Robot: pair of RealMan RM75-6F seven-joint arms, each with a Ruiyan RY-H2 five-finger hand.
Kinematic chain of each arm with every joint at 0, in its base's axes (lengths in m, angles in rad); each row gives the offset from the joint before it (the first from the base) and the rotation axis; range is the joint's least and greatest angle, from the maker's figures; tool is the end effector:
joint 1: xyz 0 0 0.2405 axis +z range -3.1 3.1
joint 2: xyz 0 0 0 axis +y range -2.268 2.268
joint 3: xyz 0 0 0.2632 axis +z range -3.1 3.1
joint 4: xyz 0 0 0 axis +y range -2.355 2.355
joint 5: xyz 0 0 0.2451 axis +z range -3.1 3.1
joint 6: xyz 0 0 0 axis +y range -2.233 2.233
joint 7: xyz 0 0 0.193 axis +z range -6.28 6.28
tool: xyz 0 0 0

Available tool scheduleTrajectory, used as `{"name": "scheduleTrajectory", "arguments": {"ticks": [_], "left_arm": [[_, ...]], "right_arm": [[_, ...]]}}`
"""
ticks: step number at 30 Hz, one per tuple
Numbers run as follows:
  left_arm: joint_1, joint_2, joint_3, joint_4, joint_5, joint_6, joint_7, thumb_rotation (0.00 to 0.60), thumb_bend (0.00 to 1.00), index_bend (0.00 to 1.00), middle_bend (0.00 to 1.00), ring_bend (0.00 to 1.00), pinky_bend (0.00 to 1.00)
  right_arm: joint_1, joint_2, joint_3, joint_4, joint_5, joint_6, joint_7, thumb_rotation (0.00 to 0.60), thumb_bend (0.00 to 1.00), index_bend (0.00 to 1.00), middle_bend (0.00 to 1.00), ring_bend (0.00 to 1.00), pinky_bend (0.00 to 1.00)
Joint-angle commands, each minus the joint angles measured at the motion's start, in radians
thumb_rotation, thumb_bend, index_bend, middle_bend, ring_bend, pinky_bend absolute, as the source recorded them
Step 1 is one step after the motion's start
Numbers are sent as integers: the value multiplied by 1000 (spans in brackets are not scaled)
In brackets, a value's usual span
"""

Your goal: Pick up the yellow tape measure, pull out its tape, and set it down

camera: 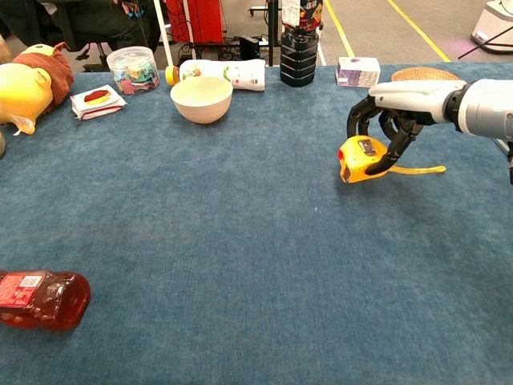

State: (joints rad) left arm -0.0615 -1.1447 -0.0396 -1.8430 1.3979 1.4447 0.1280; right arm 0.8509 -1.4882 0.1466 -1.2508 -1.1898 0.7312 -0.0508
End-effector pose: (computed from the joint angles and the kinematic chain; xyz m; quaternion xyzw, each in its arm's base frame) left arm -0.2975 0.2178 0.0951 -0.5555 -0.4720 -0.3824 0.5678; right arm -0.1734 -0.4557 -0.0555 0.7701 -0.3902 0.3219 0.3887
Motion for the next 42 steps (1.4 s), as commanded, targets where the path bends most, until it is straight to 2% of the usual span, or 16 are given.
{"name": "scheduleTrajectory", "arguments": {"ticks": [1, 17, 24, 33, 38, 42], "left_arm": [[-9, -1, -1, -2, 3, -11, 2, 526, 159, 477, 218, 102, 165], [-65, -12, -12, -19, 17, -73, 34, 524, 159, 476, 220, 135, 166], [-123, -30, -31, -33, 25, -130, 92, 523, 159, 477, 235, 170, 212], [-268, -95, -126, -68, -17, -246, 191, 523, 159, 476, 243, 197, 241], [-364, -168, -200, -65, -105, -318, 225, 519, 159, 476, 253, 217, 269], [-434, -244, -253, -41, -181, -336, 270, 519, 159, 476, 261, 231, 275]], "right_arm": [[-12, 22, 8, -30, 1, 19, 6, 523, 307, 673, 648, 674, 672], [-57, 93, 29, -108, 1, 88, 28, 524, 315, 673, 646, 673, 676], [-78, 127, 30, -166, 5, 113, 17, 526, 315, 673, 646, 676, 682], [-84, 160, 45, -273, 96, 126, -67, 526, 315, 673, 644, 676, 685], [-92, 159, 60, -338, 156, 166, -113, 524, 315, 673, 645, 679, 686], [-95, 151, 77, -386, 212, 204, -147, 524, 315, 673, 644, 685, 690]]}}
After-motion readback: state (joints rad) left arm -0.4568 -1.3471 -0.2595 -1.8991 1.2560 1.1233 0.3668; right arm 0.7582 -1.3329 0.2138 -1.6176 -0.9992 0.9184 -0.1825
